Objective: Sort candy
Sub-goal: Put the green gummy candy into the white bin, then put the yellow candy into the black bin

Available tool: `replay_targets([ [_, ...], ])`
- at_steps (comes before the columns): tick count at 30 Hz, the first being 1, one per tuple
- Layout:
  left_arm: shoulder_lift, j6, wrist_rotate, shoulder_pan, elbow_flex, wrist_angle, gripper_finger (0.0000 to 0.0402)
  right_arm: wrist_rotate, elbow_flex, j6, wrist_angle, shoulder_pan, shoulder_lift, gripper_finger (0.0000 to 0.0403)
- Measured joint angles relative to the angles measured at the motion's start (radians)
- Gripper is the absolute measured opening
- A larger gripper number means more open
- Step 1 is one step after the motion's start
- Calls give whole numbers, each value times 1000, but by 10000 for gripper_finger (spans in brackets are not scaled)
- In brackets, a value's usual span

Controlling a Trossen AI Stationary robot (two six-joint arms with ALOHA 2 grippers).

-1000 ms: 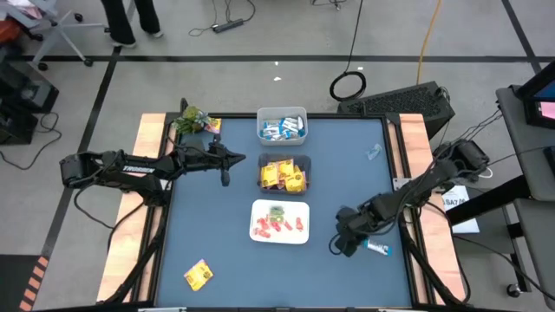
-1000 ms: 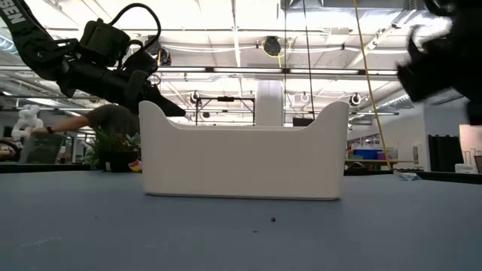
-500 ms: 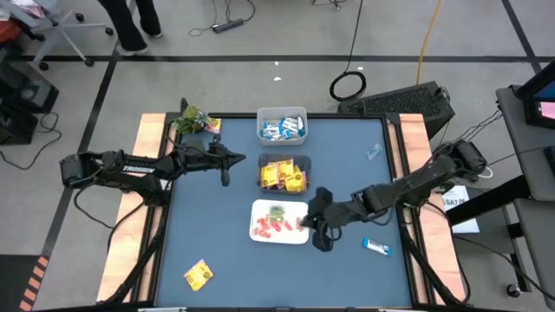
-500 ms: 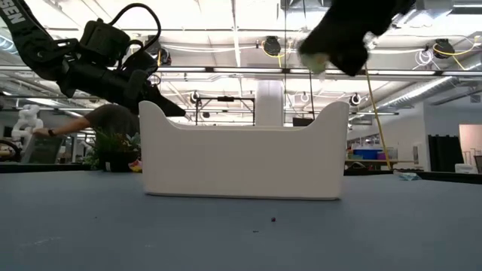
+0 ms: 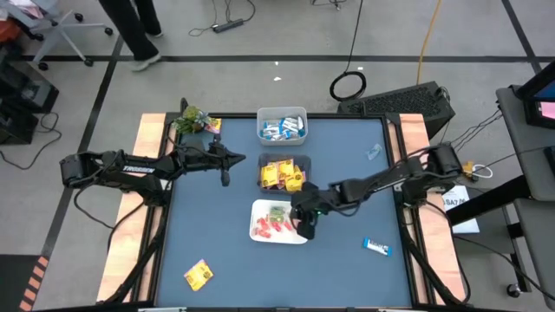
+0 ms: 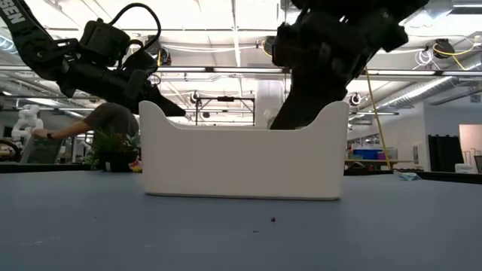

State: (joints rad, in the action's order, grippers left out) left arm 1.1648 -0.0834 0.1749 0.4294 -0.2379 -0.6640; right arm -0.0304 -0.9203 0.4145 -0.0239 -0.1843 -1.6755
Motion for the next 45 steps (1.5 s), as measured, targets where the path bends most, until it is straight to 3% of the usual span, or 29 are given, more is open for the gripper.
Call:
replay_targets([
  [11, -6, -9, 0, -1, 0, -8, 7, 1, -12, -16, -13, 3, 14, 144],
  [15, -67, -33, 6, -32, 0, 37, 7, -16, -45, -95, -56, 1, 48, 162],
  [20, -222, -47, 8, -110, -18, 214, 6, -126, -90, -182, -212, -14, 122, 130],
  [26, -346, 21, -94, -278, -162, 676, 6, -164, -90, -268, -303, -7, 159, 30],
  [28, -346, 47, -133, -356, -223, 823, 6, -176, -77, -294, -294, -4, 159, 8],
  [32, -324, 167, -147, -523, -318, 1057, 6, -184, -39, -301, -275, 1, 165, 7],
  [38, -259, 528, -136, -794, -344, 1319, 6, -291, 53, -239, -252, -24, 244, 1],
  [41, -189, 685, -95, -943, -340, 1368, 6, -330, 103, -206, -212, -44, 288, 1],
  [45, -80, 813, -87, -1120, -340, 1279, 7, -368, 151, -172, -171, -70, 331, 1],
])
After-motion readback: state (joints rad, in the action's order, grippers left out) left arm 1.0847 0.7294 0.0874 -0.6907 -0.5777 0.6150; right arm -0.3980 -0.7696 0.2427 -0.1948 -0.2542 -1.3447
